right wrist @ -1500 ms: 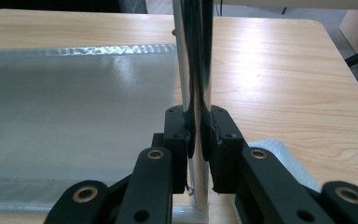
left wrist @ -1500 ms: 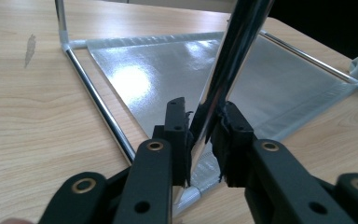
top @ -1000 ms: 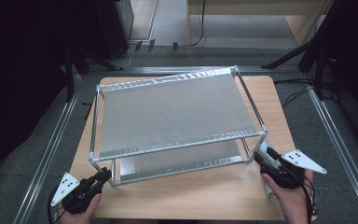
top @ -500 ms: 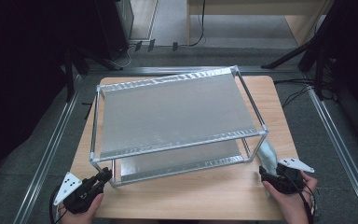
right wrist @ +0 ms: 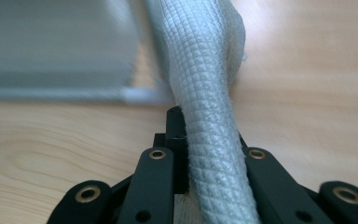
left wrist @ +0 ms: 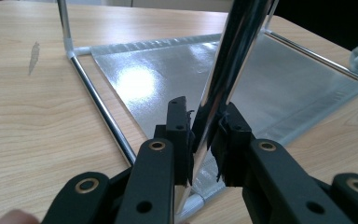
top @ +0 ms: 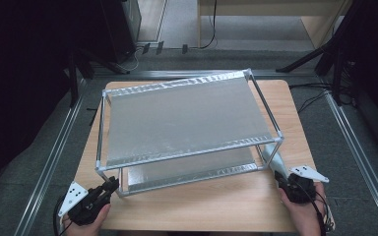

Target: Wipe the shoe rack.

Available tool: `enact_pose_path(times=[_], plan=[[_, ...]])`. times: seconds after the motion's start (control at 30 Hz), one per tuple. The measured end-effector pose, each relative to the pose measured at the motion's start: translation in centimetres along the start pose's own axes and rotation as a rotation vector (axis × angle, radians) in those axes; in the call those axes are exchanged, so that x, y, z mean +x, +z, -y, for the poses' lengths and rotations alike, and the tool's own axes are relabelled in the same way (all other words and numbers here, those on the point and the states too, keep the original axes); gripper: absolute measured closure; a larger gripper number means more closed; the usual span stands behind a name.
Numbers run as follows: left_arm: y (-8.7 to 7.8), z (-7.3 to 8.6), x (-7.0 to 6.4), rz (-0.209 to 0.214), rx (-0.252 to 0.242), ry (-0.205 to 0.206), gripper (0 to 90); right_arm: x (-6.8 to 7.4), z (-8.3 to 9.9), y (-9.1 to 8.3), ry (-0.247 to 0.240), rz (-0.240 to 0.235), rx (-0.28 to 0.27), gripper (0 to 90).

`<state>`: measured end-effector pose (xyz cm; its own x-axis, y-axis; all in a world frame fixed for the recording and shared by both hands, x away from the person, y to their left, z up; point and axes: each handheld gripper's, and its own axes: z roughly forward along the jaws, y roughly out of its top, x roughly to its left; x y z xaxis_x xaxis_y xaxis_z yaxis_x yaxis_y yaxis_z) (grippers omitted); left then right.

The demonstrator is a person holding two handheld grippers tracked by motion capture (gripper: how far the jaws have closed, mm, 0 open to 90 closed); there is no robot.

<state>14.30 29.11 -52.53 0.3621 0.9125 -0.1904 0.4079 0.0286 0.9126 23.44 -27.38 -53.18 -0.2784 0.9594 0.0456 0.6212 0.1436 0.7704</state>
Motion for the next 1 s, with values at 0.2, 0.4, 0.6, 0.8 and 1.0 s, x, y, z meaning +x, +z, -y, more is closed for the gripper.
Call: enact_pose_path(times=[0.2, 0.4, 0.6, 0.8, 1.0], plan=[[0.0, 0.0, -0.1, -0.006, -0.001, 0.004, 78.0, 1.0, -3.5, -2.1, -0.014, -0.017, -0.118, 81.1], [0.1, 0.1, -0.2, -0.002, -0.003, 0.005, 78.0, 0.8, -8.0, -5.3, -0.027, -0.050, -0.184, 80.9], [0.1, 0.1, -0.3, 0.002, -0.004, 0.010, 78.1, 1.0, -6.3, -4.3, 0.002, -0.043, -0.229, 80.6], [0.2, 0.1, -0.3, 0.003, -0.002, 0.013, 78.1, 0.3, -2.9, -1.4, 0.059, -0.071, -0.115, 80.3], [0.2, 0.1, -0.4, 0.005, 0.001, 0.018, 78.2, 0.2, -1.0, 1.7, 0.049, -0.040, 0.056, 80.2]])
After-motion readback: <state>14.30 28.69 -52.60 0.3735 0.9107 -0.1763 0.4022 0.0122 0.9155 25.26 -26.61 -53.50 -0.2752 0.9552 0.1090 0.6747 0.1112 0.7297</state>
